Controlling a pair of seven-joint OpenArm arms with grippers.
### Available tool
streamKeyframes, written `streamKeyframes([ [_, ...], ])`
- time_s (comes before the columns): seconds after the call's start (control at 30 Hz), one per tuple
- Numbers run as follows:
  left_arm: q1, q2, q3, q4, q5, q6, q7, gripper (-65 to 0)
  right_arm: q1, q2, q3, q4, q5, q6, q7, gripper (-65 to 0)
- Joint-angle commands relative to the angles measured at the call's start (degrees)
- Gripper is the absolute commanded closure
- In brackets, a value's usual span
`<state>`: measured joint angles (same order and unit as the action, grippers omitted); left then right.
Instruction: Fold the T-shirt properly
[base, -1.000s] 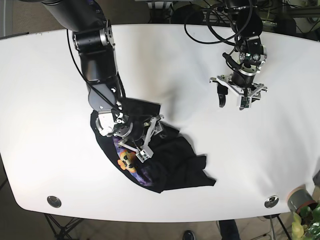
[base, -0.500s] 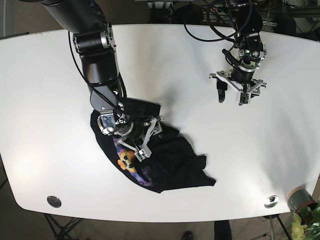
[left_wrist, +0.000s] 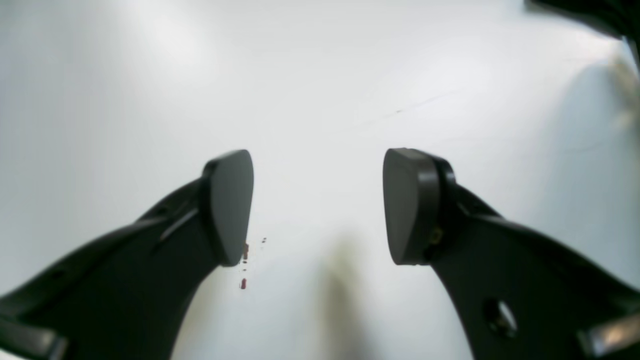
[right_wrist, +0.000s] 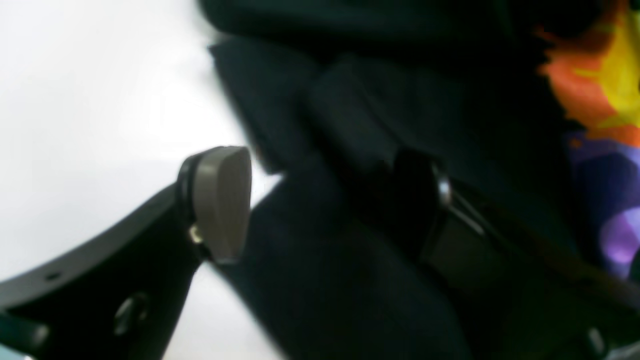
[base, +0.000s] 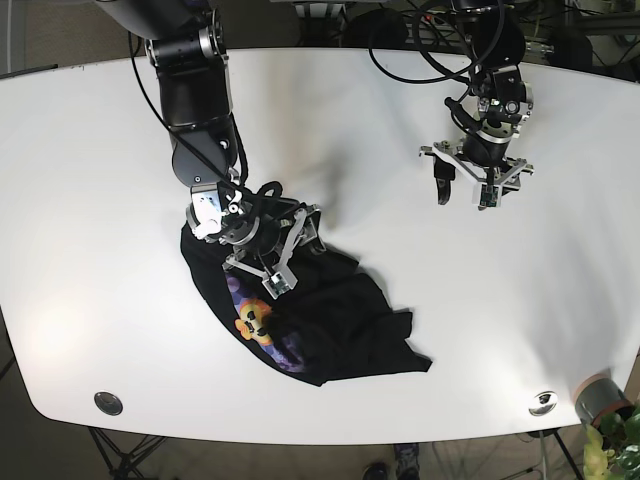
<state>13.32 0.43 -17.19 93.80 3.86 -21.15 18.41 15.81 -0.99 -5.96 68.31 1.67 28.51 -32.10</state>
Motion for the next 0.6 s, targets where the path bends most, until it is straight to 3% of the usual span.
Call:
streamKeyframes([
  [0.0,-0.5,-0.2,0.0,0.8,-0.7,0.0,-1.5,-37.4,-0.6,-0.1,0.1,5.8,0.8,0.45,-1.4,-42.2],
  [0.2,-1.6,-0.2,0.1,-1.3,-0.7,0.0,-1.5,-37.4,-6.5,-0.2,-0.2,12.2,0.7,0.45,-2.2,-42.2],
  [0.57,-1.8,-0.2,0.1,-2.1,-0.7,0.0,-1.5,-37.4,-10.3,-0.2,-0.2,12.3,0.3,0.45,-2.0,-42.2],
])
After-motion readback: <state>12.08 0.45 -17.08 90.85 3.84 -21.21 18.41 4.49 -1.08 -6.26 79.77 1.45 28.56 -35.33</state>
